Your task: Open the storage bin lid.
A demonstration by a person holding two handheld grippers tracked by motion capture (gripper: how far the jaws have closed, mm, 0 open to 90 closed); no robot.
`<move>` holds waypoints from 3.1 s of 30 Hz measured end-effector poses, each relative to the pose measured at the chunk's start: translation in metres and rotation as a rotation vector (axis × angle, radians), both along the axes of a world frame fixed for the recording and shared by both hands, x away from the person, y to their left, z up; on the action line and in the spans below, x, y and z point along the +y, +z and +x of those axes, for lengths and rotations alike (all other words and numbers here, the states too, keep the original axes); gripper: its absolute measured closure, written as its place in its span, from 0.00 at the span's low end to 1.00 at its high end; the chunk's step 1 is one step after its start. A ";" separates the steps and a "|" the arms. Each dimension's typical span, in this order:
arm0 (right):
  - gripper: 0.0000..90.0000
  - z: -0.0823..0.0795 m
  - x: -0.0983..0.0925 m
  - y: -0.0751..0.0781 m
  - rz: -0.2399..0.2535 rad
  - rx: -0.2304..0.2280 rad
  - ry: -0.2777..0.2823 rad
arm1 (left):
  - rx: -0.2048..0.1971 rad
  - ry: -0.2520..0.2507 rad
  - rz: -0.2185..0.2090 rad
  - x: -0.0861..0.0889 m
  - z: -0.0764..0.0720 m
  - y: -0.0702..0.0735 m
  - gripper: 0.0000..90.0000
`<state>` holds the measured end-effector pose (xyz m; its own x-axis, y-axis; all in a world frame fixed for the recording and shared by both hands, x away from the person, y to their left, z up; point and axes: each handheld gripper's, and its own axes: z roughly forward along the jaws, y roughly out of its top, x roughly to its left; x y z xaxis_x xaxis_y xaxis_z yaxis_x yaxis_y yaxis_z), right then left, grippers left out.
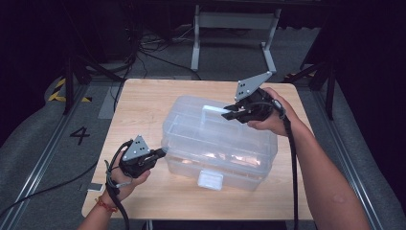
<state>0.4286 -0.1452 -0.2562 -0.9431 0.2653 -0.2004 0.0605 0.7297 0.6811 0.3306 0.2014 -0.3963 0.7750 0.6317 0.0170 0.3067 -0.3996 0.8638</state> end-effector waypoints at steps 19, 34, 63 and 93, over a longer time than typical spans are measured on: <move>0.45 -0.034 -0.061 0.012 0.195 -0.138 -0.182 | -0.038 -0.005 -0.016 0.003 -0.001 0.010 1.00; 0.40 -0.082 -0.145 -0.037 0.388 -0.135 -0.301 | -0.047 -0.008 0.001 0.004 0.000 0.012 1.00; 0.33 -0.118 -0.151 -0.134 0.336 -0.011 -0.351 | -0.049 0.010 0.009 0.003 0.005 0.017 0.99; 0.37 -0.131 -0.134 -0.109 0.378 -0.230 -0.334 | -0.021 0.054 -0.013 0.017 0.017 0.015 0.92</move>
